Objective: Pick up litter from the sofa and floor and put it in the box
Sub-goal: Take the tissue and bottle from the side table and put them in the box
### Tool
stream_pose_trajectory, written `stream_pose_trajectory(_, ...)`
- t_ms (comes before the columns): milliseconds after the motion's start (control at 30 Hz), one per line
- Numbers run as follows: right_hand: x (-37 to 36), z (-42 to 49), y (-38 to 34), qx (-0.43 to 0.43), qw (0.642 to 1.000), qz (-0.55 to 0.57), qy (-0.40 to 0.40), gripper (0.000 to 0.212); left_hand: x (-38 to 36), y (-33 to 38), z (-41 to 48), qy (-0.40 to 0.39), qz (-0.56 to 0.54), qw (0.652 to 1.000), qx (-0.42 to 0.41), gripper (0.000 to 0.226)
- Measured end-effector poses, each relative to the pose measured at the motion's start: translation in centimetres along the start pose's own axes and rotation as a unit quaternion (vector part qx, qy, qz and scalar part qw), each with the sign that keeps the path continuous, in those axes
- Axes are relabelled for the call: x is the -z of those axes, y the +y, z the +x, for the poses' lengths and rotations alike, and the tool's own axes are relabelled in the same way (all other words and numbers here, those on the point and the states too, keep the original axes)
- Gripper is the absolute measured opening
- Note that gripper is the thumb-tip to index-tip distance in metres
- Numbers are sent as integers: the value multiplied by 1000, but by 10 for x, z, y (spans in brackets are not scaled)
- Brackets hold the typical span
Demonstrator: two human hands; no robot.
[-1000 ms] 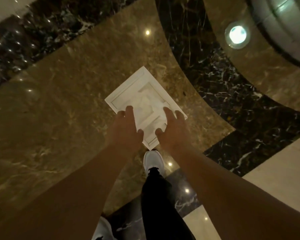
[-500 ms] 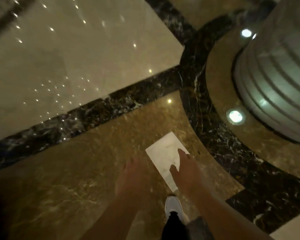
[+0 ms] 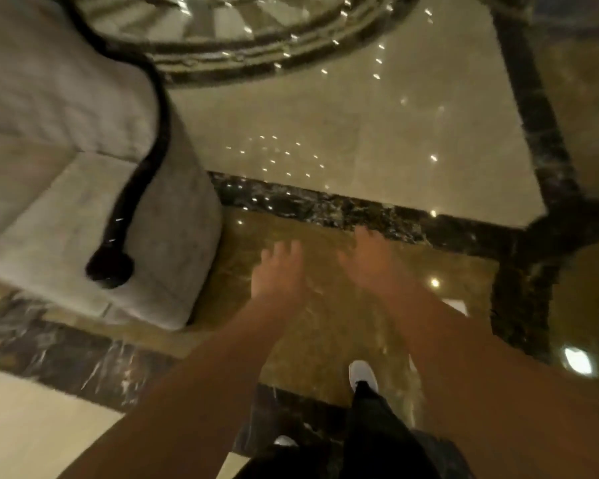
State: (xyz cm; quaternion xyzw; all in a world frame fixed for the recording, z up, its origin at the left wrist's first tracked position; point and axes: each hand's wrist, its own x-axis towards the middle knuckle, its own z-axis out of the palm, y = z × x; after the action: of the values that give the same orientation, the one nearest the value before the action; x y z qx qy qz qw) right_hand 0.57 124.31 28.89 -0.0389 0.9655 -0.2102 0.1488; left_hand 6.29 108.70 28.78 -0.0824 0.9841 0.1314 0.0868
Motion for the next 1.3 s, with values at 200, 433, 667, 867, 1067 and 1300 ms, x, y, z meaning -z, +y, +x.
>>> stream_pose_trajectory(200,-60,-21,-200,210,971,-62,-96,64,49,-193,-87,50,-57,976,204,47)
stream_pose_trajectory(433,-150,-28,-376,357,891,-132,-247,63,82,-356,-149,41,-109,890,442,56)
stream_pose_trajectory(667,-220,17,-495,391,830,-185,-352,61,110,-453,-124,58,-164,831,528,53)
stream_pose_trajectory(867,-267,52,-601,427,788,-241,-372,58,121,-540,-112,47,-206,779,590,55)
stream_pose_trajectory(1067,-345,68,-742,476,755,-266,-364,60,138,-674,-92,39,-213,772,598,54)
stream_pose_trajectory(1300,-461,80,-956,496,755,-285,-323,44,180,-918,-78,49,-194,800,566,60)
